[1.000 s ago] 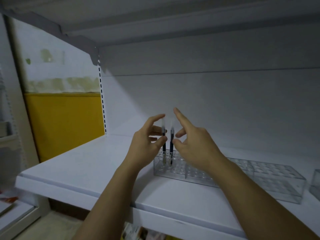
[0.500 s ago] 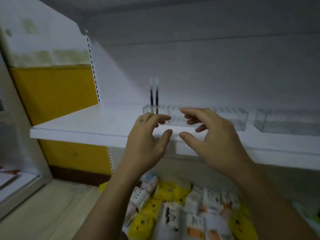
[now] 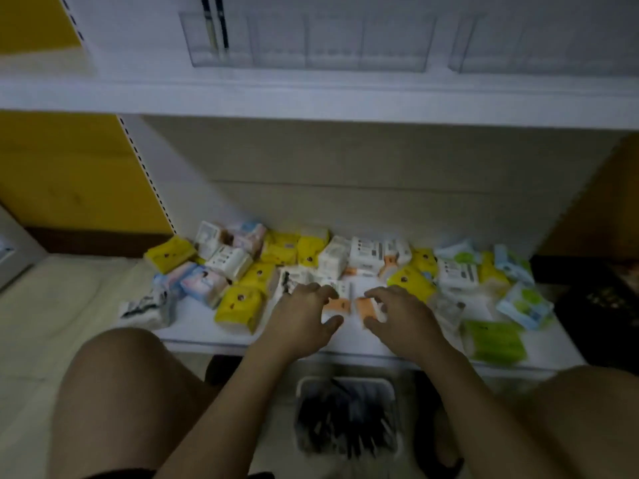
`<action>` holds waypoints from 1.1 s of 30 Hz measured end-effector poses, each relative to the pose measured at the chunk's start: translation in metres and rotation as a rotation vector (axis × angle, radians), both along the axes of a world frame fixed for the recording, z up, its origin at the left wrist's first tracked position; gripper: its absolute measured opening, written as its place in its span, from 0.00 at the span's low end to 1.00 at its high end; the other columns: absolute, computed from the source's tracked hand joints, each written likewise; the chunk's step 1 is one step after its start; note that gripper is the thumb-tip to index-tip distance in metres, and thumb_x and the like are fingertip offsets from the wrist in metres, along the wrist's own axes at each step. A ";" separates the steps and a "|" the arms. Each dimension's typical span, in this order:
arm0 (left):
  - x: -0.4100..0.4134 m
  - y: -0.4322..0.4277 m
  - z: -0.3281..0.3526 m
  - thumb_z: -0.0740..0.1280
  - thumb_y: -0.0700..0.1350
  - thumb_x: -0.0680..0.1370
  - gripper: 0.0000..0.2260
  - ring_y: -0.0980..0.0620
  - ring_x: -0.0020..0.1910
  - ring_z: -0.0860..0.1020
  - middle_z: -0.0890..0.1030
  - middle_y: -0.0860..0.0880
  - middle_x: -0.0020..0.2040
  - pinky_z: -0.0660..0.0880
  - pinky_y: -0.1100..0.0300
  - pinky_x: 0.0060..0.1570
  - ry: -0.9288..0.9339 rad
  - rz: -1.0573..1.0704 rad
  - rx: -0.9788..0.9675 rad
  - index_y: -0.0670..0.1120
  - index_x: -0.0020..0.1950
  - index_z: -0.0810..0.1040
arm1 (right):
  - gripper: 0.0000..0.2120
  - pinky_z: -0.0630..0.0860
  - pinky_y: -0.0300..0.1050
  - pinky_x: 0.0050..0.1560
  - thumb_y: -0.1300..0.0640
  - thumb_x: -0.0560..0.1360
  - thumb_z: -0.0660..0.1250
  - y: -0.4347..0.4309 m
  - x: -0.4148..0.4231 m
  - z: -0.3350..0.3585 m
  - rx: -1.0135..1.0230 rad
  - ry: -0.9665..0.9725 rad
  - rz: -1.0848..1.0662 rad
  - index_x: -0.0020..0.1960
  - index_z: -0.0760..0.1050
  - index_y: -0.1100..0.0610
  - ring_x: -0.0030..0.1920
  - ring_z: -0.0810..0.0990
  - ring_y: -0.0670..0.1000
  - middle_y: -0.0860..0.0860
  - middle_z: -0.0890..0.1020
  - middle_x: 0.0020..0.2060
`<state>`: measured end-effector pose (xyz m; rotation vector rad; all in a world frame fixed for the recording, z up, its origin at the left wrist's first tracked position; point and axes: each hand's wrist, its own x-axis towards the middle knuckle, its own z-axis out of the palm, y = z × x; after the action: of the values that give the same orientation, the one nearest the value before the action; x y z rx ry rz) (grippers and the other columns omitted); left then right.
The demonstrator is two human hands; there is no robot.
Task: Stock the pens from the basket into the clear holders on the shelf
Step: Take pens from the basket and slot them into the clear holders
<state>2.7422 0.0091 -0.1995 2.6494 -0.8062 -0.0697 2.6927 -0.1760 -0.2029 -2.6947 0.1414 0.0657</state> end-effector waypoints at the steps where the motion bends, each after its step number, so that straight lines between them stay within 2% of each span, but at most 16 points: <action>1: -0.002 -0.005 -0.016 0.64 0.57 0.78 0.19 0.49 0.59 0.74 0.76 0.51 0.61 0.73 0.54 0.53 0.082 0.004 0.025 0.51 0.66 0.72 | 0.22 0.75 0.46 0.54 0.47 0.76 0.67 -0.003 -0.001 -0.018 0.014 0.085 0.006 0.68 0.69 0.48 0.58 0.76 0.52 0.50 0.73 0.64; 3: -0.004 -0.014 -0.048 0.64 0.57 0.78 0.20 0.48 0.60 0.74 0.76 0.50 0.62 0.73 0.54 0.56 0.235 0.027 0.071 0.51 0.67 0.72 | 0.24 0.72 0.43 0.55 0.47 0.75 0.69 -0.008 -0.002 -0.052 0.099 0.267 0.031 0.69 0.69 0.51 0.61 0.75 0.52 0.51 0.73 0.65; 5: -0.006 -0.020 -0.079 0.66 0.56 0.77 0.20 0.47 0.60 0.74 0.76 0.48 0.62 0.73 0.53 0.57 0.353 0.062 0.114 0.49 0.65 0.72 | 0.21 0.72 0.43 0.55 0.48 0.74 0.70 -0.008 -0.003 -0.083 0.150 0.401 0.056 0.65 0.73 0.52 0.61 0.75 0.53 0.49 0.75 0.62; 8: -0.011 -0.023 -0.113 0.66 0.52 0.77 0.17 0.45 0.61 0.73 0.76 0.45 0.63 0.72 0.54 0.59 0.492 0.088 0.134 0.45 0.63 0.73 | 0.05 0.74 0.46 0.52 0.46 0.71 0.67 -0.005 -0.007 -0.130 0.199 0.495 0.100 0.44 0.74 0.45 0.48 0.77 0.52 0.43 0.77 0.44; 10: -0.018 -0.020 -0.136 0.64 0.47 0.79 0.15 0.45 0.63 0.73 0.75 0.46 0.64 0.69 0.57 0.59 0.601 0.081 0.128 0.43 0.64 0.74 | 0.09 0.71 0.46 0.46 0.50 0.72 0.67 -0.001 -0.012 -0.153 0.225 0.597 0.116 0.36 0.68 0.44 0.44 0.76 0.53 0.42 0.72 0.37; 13: -0.030 -0.008 -0.182 0.61 0.45 0.79 0.14 0.45 0.54 0.77 0.78 0.43 0.60 0.70 0.58 0.49 0.719 0.083 0.233 0.41 0.61 0.76 | 0.06 0.67 0.44 0.41 0.55 0.76 0.65 0.007 -0.022 -0.173 0.216 0.739 0.159 0.41 0.72 0.55 0.55 0.77 0.59 0.46 0.74 0.48; 15: -0.039 -0.003 -0.208 0.61 0.45 0.79 0.13 0.49 0.39 0.75 0.80 0.41 0.47 0.67 0.58 0.40 0.791 0.098 0.295 0.36 0.53 0.78 | 0.05 0.68 0.43 0.36 0.56 0.77 0.64 0.008 -0.027 -0.183 0.197 0.771 0.172 0.47 0.75 0.58 0.50 0.78 0.59 0.50 0.75 0.44; 16: -0.042 -0.002 -0.218 0.60 0.44 0.79 0.14 0.48 0.36 0.75 0.79 0.40 0.43 0.67 0.55 0.38 0.817 0.112 0.303 0.34 0.50 0.78 | 0.05 0.70 0.42 0.37 0.57 0.78 0.63 0.007 -0.027 -0.191 0.198 0.776 0.161 0.50 0.75 0.58 0.47 0.78 0.56 0.52 0.76 0.42; 18: -0.043 -0.004 -0.234 0.60 0.42 0.79 0.13 0.42 0.39 0.77 0.79 0.39 0.40 0.70 0.52 0.39 0.832 0.162 0.258 0.34 0.45 0.79 | 0.09 0.72 0.41 0.41 0.57 0.77 0.64 0.009 -0.026 -0.208 0.217 0.791 0.092 0.55 0.76 0.60 0.46 0.78 0.54 0.56 0.79 0.48; 21: -0.037 -0.012 -0.252 0.60 0.41 0.79 0.12 0.48 0.34 0.73 0.74 0.47 0.32 0.74 0.51 0.50 0.805 0.268 0.149 0.43 0.36 0.74 | 0.13 0.72 0.40 0.38 0.58 0.78 0.63 0.007 -0.029 -0.227 0.217 0.854 0.034 0.58 0.76 0.64 0.47 0.78 0.57 0.61 0.79 0.53; 24: -0.027 -0.021 -0.271 0.59 0.42 0.79 0.11 0.44 0.44 0.77 0.74 0.49 0.34 0.68 0.52 0.60 0.821 0.266 0.154 0.45 0.38 0.75 | 0.14 0.76 0.47 0.51 0.58 0.79 0.62 0.004 -0.032 -0.240 0.223 0.881 0.002 0.60 0.75 0.66 0.54 0.77 0.58 0.61 0.78 0.58; 25: -0.025 -0.024 -0.278 0.59 0.43 0.79 0.10 0.44 0.48 0.78 0.76 0.49 0.36 0.68 0.53 0.61 0.854 0.222 0.180 0.45 0.41 0.77 | 0.14 0.75 0.47 0.49 0.58 0.79 0.62 0.003 -0.034 -0.244 0.222 0.887 -0.014 0.59 0.76 0.66 0.51 0.77 0.57 0.61 0.78 0.57; 27: -0.025 -0.029 -0.294 0.61 0.47 0.79 0.12 0.44 0.53 0.77 0.80 0.45 0.49 0.72 0.55 0.56 0.922 0.121 0.252 0.43 0.53 0.81 | 0.13 0.71 0.43 0.42 0.57 0.78 0.63 0.004 -0.037 -0.253 0.220 0.881 -0.069 0.57 0.77 0.65 0.45 0.75 0.53 0.60 0.79 0.54; 30: -0.024 -0.035 -0.313 0.61 0.51 0.78 0.17 0.44 0.59 0.74 0.78 0.43 0.60 0.73 0.55 0.56 0.923 0.124 0.313 0.43 0.61 0.79 | 0.11 0.69 0.37 0.40 0.57 0.79 0.62 0.002 -0.039 -0.265 0.256 0.850 -0.158 0.56 0.76 0.63 0.41 0.73 0.51 0.54 0.77 0.45; 32: -0.025 -0.038 -0.321 0.61 0.57 0.73 0.25 0.41 0.63 0.71 0.73 0.42 0.65 0.72 0.49 0.61 0.906 0.153 0.349 0.45 0.66 0.75 | 0.08 0.65 0.27 0.32 0.60 0.80 0.59 -0.001 -0.040 -0.267 0.265 0.852 -0.194 0.46 0.75 0.61 0.35 0.68 0.45 0.50 0.70 0.35; 33: -0.025 -0.040 -0.323 0.60 0.60 0.71 0.29 0.40 0.65 0.68 0.70 0.41 0.68 0.71 0.45 0.63 0.912 0.156 0.383 0.46 0.68 0.73 | 0.12 0.64 0.27 0.30 0.61 0.81 0.57 -0.004 -0.041 -0.267 0.271 0.854 -0.223 0.39 0.71 0.58 0.34 0.66 0.44 0.48 0.66 0.33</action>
<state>2.7171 -0.0305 -0.5226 2.5445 -0.2797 -1.3805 2.6522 -0.1795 -0.4695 -2.1925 0.6299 1.0740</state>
